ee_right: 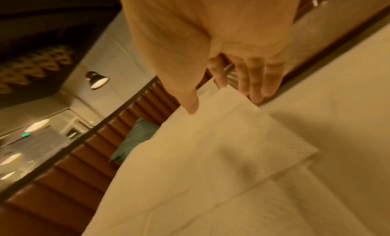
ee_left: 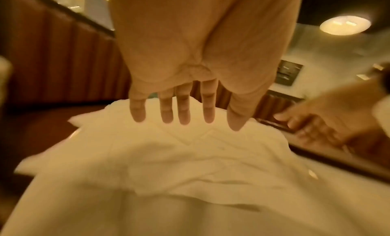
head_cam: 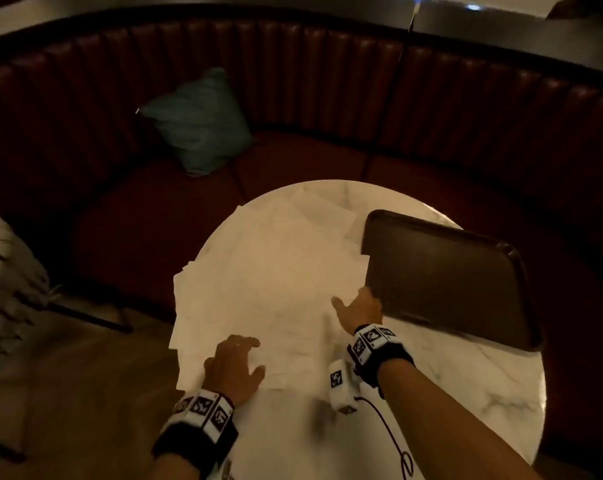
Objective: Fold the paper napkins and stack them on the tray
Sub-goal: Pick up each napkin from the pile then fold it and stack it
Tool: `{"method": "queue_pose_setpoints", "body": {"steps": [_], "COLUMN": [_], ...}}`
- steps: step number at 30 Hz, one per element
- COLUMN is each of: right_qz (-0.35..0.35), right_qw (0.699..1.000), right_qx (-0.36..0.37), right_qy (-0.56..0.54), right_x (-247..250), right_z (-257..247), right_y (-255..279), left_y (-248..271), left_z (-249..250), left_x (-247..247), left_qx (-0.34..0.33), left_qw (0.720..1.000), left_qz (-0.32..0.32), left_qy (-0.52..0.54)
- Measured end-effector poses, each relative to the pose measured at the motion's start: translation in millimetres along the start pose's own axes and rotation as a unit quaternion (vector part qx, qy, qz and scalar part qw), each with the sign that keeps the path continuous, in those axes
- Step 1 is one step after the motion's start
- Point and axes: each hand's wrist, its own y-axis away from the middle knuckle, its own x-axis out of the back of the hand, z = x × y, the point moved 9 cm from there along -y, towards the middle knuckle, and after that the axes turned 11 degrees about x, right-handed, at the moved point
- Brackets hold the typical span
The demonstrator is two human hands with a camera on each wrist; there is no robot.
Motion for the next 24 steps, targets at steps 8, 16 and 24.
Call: {"method": "queue_pose_setpoints", "body": {"steps": [8,16,24], "right_qz": [0.071,-0.019,0.091], "right_qw": [0.982,0.999,0.979], "right_qx": [-0.156,-0.043,-0.019], "right_qy": [0.078,-0.022,-0.180], "right_x": [-10,-68,-48], "right_z": [6,-51,-54], "right_y": [-47,-69,-73], "left_y": [-64,-72,-71], "left_z": [7,8,8], "left_x": [-18,-30,-25], "left_qx": [-0.047,-0.056,-0.074], "left_qw": [0.970,0.965,0.970], "left_qz": [-0.080,-0.113,-0.110], "left_qy": [-0.224,-0.231,-0.205]}}
